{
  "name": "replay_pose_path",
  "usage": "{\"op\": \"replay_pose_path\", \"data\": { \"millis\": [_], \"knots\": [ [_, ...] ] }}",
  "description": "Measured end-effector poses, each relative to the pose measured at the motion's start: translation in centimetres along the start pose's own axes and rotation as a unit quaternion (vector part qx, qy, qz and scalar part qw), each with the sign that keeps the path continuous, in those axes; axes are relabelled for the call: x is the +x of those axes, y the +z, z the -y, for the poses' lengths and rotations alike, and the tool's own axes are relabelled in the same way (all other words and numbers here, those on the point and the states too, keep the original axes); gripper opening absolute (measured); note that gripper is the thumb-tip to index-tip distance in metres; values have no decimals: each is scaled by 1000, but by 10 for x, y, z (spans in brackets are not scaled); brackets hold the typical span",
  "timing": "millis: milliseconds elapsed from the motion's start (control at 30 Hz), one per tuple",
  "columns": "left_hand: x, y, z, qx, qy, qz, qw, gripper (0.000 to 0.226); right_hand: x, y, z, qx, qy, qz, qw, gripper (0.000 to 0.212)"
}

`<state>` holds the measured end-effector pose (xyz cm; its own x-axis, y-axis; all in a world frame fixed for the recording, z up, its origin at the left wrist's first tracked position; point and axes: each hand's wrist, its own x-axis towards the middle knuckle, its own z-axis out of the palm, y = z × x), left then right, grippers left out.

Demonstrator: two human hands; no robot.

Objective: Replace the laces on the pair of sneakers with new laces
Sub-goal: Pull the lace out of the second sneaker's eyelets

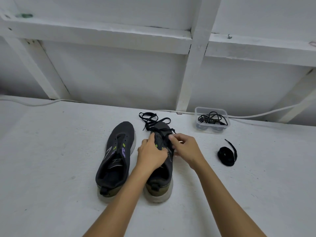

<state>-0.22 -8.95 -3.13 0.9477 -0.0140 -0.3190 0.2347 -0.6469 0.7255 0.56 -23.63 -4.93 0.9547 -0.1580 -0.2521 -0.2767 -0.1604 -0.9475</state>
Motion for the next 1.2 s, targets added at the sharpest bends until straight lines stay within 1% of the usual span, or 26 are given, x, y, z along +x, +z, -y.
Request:
{"op": "replay_pose_path", "data": {
  "millis": [67, 100, 167, 233, 367, 400, 467, 500, 533, 567, 600, 633, 667, 700, 733, 800, 833, 867, 900, 1000, 1067, 1100, 1133, 1200],
  "knots": [
    [1, 1, 1, 5, -1, -1, 1000, 72, 3, -4, -2, 2, 19, 20, 1000, 29],
    [1, 1, 2, 7, -1, 0, 1000, 73, 4, -7, -3, -17, 14, 30, 999, 38],
    [0, 1, 1, 9, -3, 2, 1000, 74, 5, -9, -9, -73, -35, 41, 996, 48],
    [0, 2, 1, 12, -5, 5, 1000, 73, 6, -9, -11, -95, -76, 35, 992, 43],
    [1, 1, 1, 12, -2, 4, 1000, 70, 13, -6, -8, -164, -132, -8, 978, 12],
    [1, 1, 1, 13, -5, 6, 1000, 71, 14, -6, -8, -176, -139, -14, 974, 9],
    [0, 1, -1, 18, -10, 5, 1000, 71, 13, -4, -9, -200, -149, -16, 968, 17],
    [0, 0, -1, 21, -12, 4, 1000, 68, 13, -4, -5, -188, -152, -22, 970, 19],
    [1, 0, -2, 21, -12, 4, 1000, 65, 13, -5, 2, -146, -149, -42, 977, 19],
    [1, 0, -1, 18, -12, 5, 1000, 61, 14, -7, 11, -76, -139, -80, 984, 18],
    [2, -1, -1, 15, -13, 8, 1000, 58, 16, -11, 20, 9, -122, -131, 984, 16],
    [2, -2, -1, 12, -13, 10, 1000, 57, 19, -15, 28, 94, -98, -181, 974, 14],
    [1, -2, -1, 11, -13, 11, 1000, 58, 20, -21, 34, 153, -73, -215, 962, 13],
    [1, -3, -1, 11, -13, 12, 1000, 60, 21, -24, 35, 170, -51, -220, 959, 13],
    [1, -3, -1, 13, -13, 12, 1000, 62, 21, -25, 32, 143, -27, -190, 971, 14],
    [1, -3, -1, 14, -14, 10, 1000, 64, 16, -19, 19, 41, 25, -68, 997, 14],
    [1, -3, -1, 16, -15, 9, 1000, 65, 12, -13, 12, 2, 40, -11, 999, 9],
    [1, -2, -2, 18, -16, 9, 1000, 68, 9, -9, 6, -28, 32, 22, 999, 5],
    [1, -2, -2, 18, -16, 9, 1000, 69, 8, -5, 1, -47, 4, 29, 998, 6],
    [0, -2, -2, 17, -15, 9, 1000, 69, 8, 3, -1, -119, -70, -9, 990, 7],
    [0, -2, -1, 20, -16, 9, 1000, 67, 12, 7, -1, -197, -105, -16, 975, 8],
    [1, -2, -1, 20, -17, 8, 1000, 65, 13, 8, 1, -213, -121, -20, 969, 10],
    [1, -2, -2, 19, -18, 7, 1000, 61, 14, 8, 6, -195, -132, -40, 971, 10],
    [1, -3, -2, 14, -19, 10, 1000, 57, 16, 2, 20, -66, -137, -129, 980, 10]
  ]
}}
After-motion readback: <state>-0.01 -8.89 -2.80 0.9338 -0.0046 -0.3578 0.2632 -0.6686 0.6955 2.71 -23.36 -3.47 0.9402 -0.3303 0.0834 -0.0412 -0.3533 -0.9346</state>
